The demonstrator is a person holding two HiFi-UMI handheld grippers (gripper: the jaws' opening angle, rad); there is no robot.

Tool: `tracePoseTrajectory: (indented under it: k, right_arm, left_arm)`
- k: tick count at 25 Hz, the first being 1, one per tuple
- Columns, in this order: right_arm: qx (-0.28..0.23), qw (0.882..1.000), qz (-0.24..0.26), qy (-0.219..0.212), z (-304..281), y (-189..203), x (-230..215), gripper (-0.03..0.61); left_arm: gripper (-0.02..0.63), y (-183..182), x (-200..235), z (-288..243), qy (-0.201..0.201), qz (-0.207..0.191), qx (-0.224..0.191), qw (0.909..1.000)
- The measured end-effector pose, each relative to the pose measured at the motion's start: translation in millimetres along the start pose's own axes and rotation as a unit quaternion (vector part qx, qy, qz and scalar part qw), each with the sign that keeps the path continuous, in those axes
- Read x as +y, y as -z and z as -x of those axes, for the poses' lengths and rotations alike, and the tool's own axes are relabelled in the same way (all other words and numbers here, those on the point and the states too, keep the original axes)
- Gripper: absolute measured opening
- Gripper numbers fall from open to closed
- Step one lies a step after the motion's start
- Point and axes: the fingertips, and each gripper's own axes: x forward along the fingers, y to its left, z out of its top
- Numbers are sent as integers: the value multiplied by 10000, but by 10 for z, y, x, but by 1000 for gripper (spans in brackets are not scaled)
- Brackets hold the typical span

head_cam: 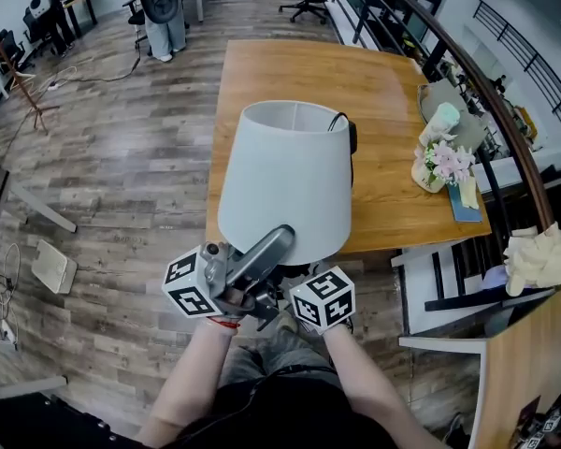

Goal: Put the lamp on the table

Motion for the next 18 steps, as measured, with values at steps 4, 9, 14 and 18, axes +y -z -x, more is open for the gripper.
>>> tracePoseTrajectory:
  k: [4, 9, 14, 18]
  right_arm:
    - [-2, 10000, 44, -12, 18, -69, -210, 176]
    - [16, 10000, 33, -31, 72, -29, -403, 176]
    - [50, 10000, -56, -53, 86, 38, -549, 176]
    - [27, 9999, -137, -25, 40, 12, -683, 176]
  left_arm:
    - [15, 20, 160, -145, -24, -19, -59, 10000]
    - [14, 156, 296, -250, -78, -12, -40, 10000]
    - [14, 243, 461, -298, -160, 72, -30, 9998]
    - [14, 235, 618, -360, -172, 117, 28, 9998]
